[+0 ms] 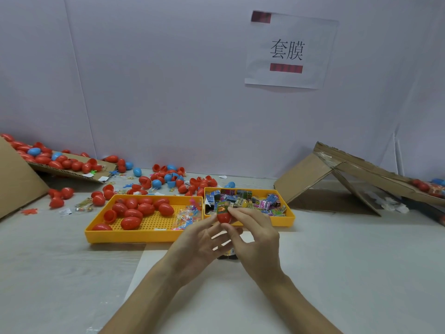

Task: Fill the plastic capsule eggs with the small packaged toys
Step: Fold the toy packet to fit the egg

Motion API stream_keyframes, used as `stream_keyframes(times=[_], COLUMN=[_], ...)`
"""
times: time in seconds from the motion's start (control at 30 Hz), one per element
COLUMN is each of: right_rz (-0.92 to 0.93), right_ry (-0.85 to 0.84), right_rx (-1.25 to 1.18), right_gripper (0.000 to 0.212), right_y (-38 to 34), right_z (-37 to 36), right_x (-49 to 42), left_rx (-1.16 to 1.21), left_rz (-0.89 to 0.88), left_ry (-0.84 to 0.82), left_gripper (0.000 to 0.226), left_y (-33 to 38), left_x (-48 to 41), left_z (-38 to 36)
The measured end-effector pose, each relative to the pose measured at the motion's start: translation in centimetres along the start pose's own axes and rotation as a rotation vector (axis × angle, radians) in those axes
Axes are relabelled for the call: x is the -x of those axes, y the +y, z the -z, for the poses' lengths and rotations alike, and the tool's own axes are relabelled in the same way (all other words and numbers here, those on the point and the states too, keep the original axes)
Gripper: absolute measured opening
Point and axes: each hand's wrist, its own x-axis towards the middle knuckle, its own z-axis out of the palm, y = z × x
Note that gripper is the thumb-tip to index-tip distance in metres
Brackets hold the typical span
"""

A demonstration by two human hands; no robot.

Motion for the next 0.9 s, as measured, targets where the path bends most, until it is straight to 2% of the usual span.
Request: stream_keyframes(times=[0.23, 0.7, 0.9], right_rz=[-0.070, -0.034, -0.075], right_ry=[-0.050, 0.011, -0.034], right_rx=[-0.038, -0.043, -0.107], right_gripper=[0.038, 0.025, 0.037], right_y=[-0.7, 0.3, -0.4], right_z=[0.4, 0.0, 0.2], right_x=[-0.3, 0.1, -0.1], left_rx=[-0.068, -0.062, -0.106], left_rz=[-0.044, -0.034, -0.054], left_ry=[0.031, 0.059, 0.071], left_gripper=[0.043, 0.041, 0.042], left_y=[0.1, -0.3, -0.1], left_x=[0.2, 0.1, 0.1], left_z=[-0.7, -0.7, -0.8])
